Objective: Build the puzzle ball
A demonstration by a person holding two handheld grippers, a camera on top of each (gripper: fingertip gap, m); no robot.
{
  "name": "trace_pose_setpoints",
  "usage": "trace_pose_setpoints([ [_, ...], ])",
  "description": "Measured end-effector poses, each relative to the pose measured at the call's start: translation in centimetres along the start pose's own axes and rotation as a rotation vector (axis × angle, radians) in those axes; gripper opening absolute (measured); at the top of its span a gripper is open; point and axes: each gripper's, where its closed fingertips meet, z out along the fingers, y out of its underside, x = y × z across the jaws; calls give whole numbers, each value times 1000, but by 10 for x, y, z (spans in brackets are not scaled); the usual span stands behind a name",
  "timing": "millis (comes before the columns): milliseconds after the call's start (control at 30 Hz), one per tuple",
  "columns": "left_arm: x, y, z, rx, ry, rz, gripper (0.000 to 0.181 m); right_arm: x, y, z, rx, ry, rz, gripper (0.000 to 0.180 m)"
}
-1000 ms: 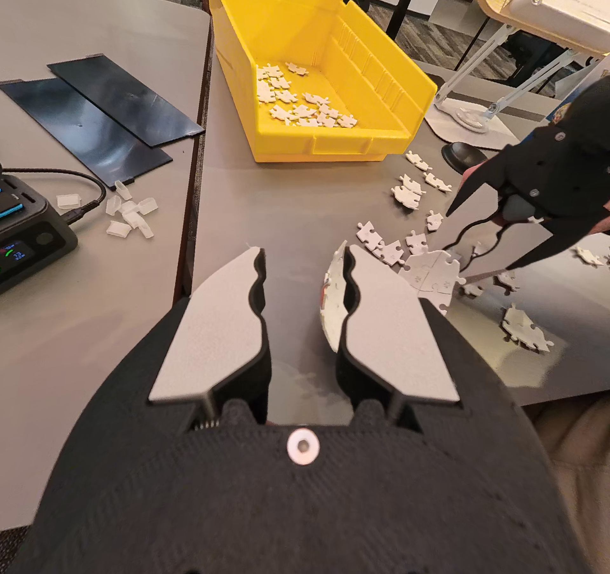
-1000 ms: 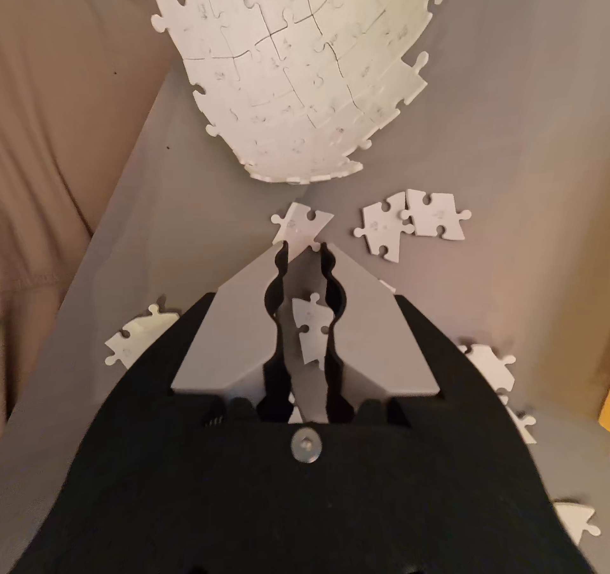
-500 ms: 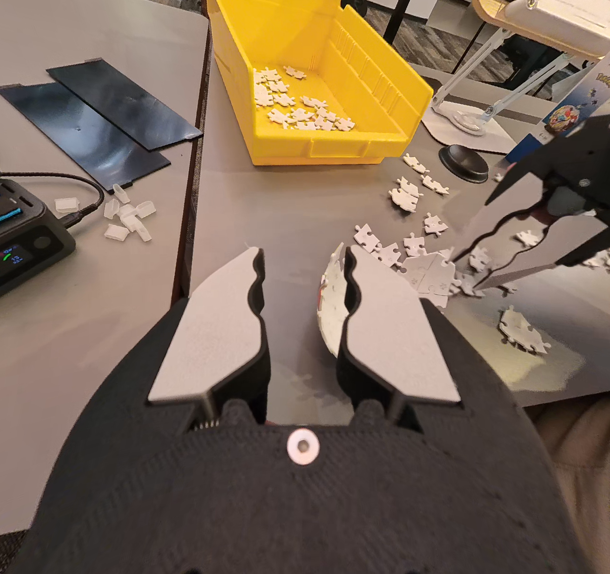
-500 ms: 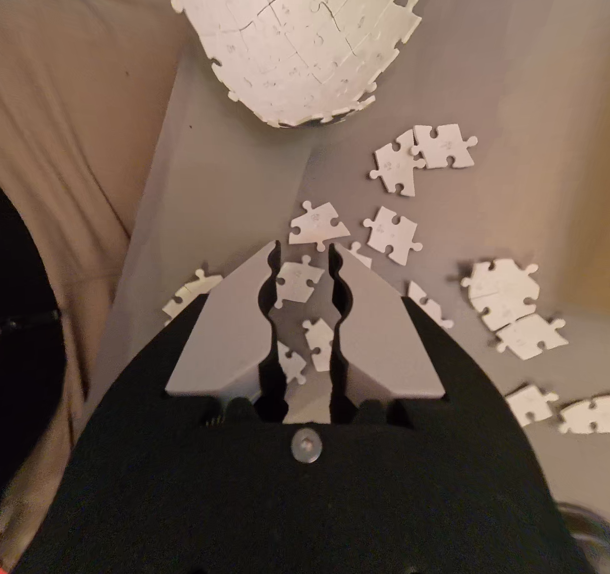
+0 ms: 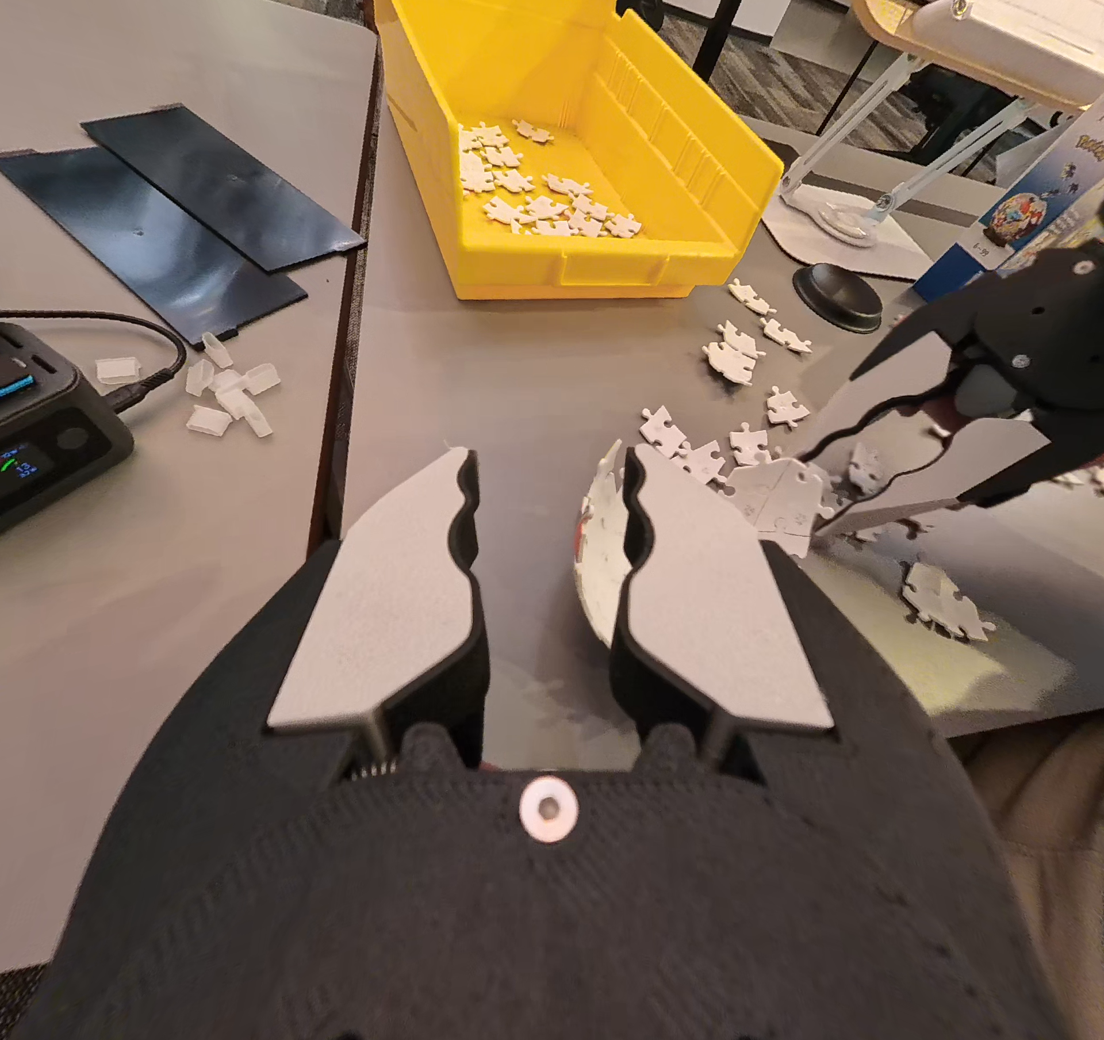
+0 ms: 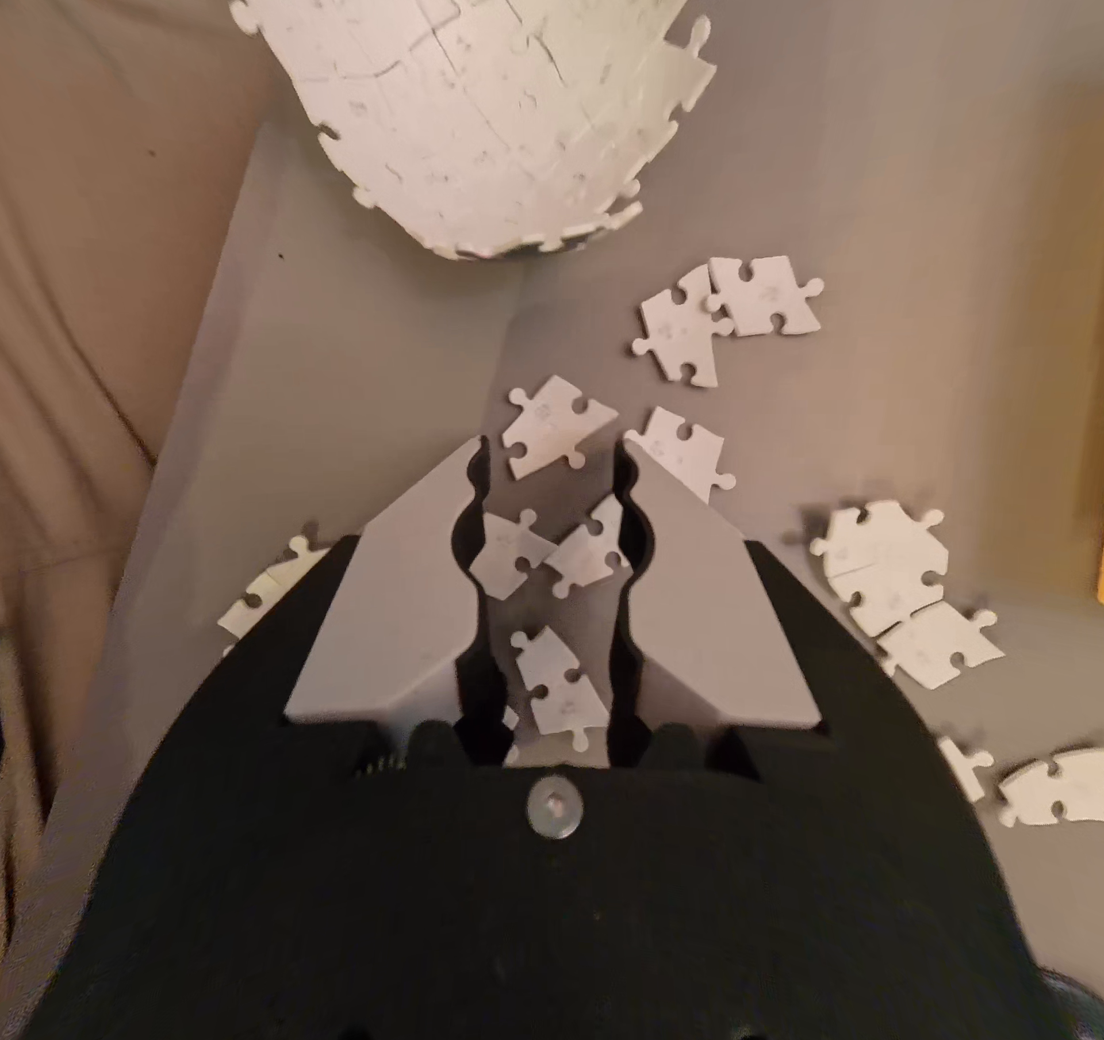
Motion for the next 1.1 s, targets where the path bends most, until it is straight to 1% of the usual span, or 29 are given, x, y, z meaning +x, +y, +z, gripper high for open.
trace_pose_setpoints([
  [33,0,0,0,2,1,-2,46,2,3,2,-22,-9,4,46],
  [100,0,0,1,-1,3,-2,46,4,2,6,-38,-15,3,41],
  [200,2,2,3,-7,6,2,46,0,-4,10,-41,-30,-59,33],
  [267,2,1,2,-6,5,2,46,0,-8,9,-27,-31,-84,33],
  [300,1,1,2,-5,4,2,46,2,-9,7,-18,-24,-74,33],
  [333,1,1,1,-3,2,1,46,3,-6,4,-33,-27,-40,37],
  [400,0,0,0,2,1,-4,46,4,4,3,-83,-23,40,36],
  [467,0,1,1,-1,4,-6,46,2,3,5,-61,-12,85,35],
  [533,1,2,3,-6,8,-5,47,8,1,6,-49,37,112,22],
  [567,2,2,4,-8,11,-4,47,9,0,7,-39,49,95,17],
  [667,3,1,3,-7,11,1,47,8,-2,9,-34,13,38,17],
  [767,2,1,2,-5,7,0,47,5,-1,8,-82,-53,-120,16],
  [867,2,1,1,-5,7,1,47,9,-1,7,-104,-104,-231,16],
  [1000,3,4,4,-23,28,2,48,15,-6,-2,-106,-128,-303,16],
  [1100,5,5,4,-35,54,5,49,24,-8,-13,-127,-110,-351,16],
])
